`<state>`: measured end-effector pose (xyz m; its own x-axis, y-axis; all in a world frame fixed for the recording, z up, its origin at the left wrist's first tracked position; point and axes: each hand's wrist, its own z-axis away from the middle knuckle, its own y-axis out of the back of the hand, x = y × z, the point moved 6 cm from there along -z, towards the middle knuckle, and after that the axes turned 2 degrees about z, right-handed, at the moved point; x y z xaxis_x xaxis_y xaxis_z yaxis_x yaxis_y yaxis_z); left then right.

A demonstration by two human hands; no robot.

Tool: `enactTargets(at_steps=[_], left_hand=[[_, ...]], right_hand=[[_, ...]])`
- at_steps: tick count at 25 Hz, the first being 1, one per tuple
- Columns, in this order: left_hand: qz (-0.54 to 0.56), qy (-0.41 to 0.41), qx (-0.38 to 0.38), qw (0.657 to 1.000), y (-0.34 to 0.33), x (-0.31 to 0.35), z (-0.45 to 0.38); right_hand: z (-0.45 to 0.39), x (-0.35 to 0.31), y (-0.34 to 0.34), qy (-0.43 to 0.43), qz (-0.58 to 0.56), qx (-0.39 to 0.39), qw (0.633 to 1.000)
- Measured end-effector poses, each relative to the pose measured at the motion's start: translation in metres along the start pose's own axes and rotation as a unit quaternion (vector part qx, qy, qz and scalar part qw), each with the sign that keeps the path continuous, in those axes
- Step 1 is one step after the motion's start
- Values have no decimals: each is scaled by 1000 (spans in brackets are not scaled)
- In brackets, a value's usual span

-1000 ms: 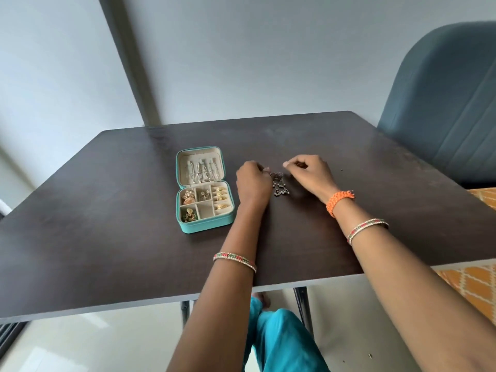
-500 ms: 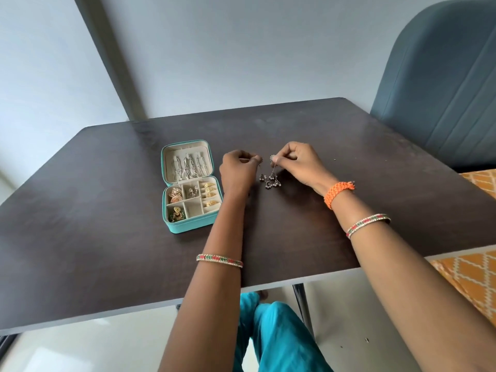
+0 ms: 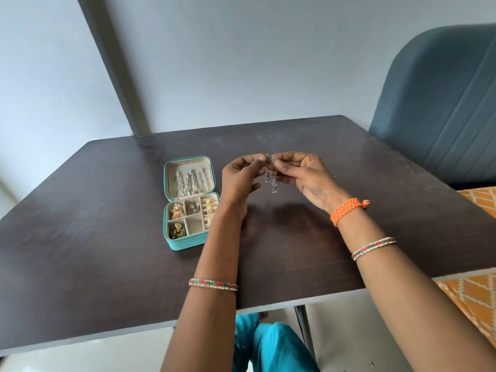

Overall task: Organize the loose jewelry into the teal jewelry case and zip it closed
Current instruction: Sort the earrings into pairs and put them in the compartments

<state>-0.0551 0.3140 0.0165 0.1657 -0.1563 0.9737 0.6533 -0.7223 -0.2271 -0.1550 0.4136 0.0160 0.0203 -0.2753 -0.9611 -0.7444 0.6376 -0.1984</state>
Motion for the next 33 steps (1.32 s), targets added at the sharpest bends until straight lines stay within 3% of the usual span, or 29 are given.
enactTargets(at_steps=[10,14,19,28,33], left_hand=[[47,-109,28,993,14,57,49],[32,-140,58,988,21,73,73],[32,-147,37,988,22,79,95],[97,-209,59,971,27,78,125],[127,-205,96,966,27,75,138]], right_hand=[[30,-35,-41,34,-124,-54,990],[47,-51,-54,70,-132,-29,988],[62,-61,-68,87,-96,-2,992],[86,-56,-92,75,-198,23,977],[94,-52,-102,61,-216,25,974]])
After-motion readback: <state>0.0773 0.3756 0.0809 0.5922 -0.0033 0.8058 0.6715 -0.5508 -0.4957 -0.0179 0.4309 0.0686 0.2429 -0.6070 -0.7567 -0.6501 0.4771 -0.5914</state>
